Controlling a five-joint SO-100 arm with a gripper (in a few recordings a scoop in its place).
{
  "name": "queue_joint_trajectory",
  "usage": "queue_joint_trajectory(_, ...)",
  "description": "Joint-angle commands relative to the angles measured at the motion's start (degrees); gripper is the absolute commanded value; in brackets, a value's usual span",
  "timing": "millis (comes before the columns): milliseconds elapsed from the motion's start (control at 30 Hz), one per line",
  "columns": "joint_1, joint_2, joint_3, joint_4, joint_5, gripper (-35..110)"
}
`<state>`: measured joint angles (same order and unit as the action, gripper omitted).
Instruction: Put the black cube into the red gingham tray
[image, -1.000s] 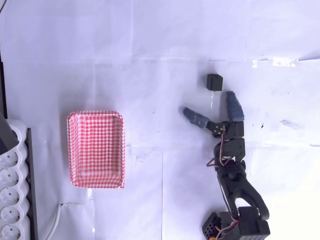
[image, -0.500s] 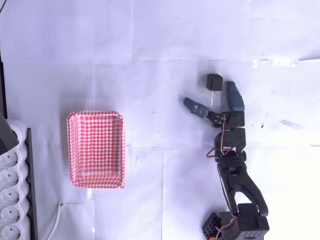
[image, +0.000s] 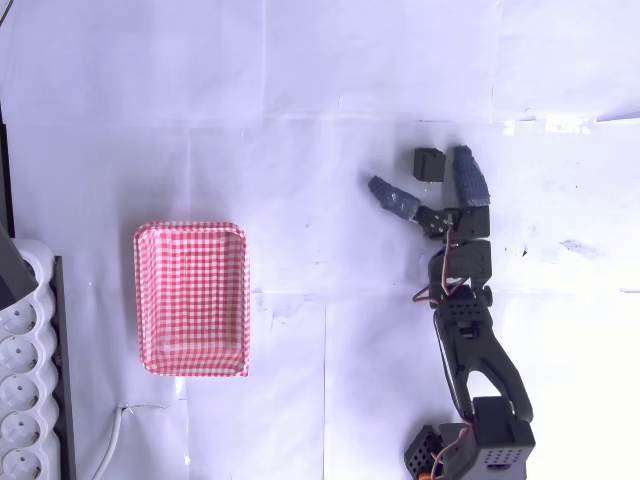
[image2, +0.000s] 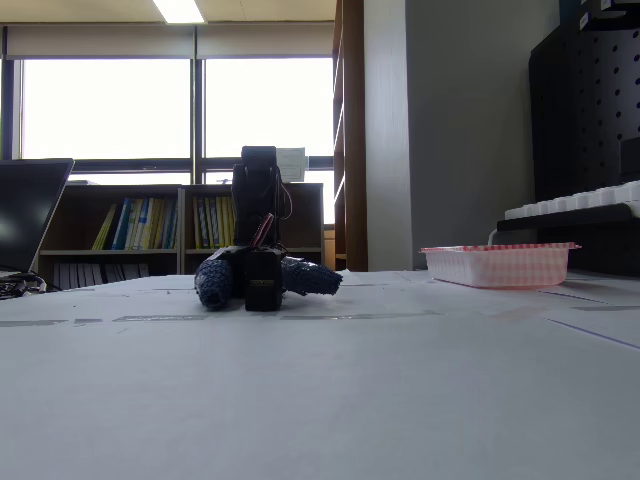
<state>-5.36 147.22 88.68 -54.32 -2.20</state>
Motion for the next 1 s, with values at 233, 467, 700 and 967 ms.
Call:
queue_joint_trajectory(233, -0.44, 1.23, 2.99, -0.09, -0.09, 51)
queue_joint_trajectory(467, -1.41, 1.32, 2.99, -0.09, -0.53, 47)
queue_joint_trajectory(700, -2.9, 1.23, 2.99, -0.88, -0.35, 38)
queue_joint_trajectory(967, -3.34, 1.41, 2.99, -1.58, 1.14, 19)
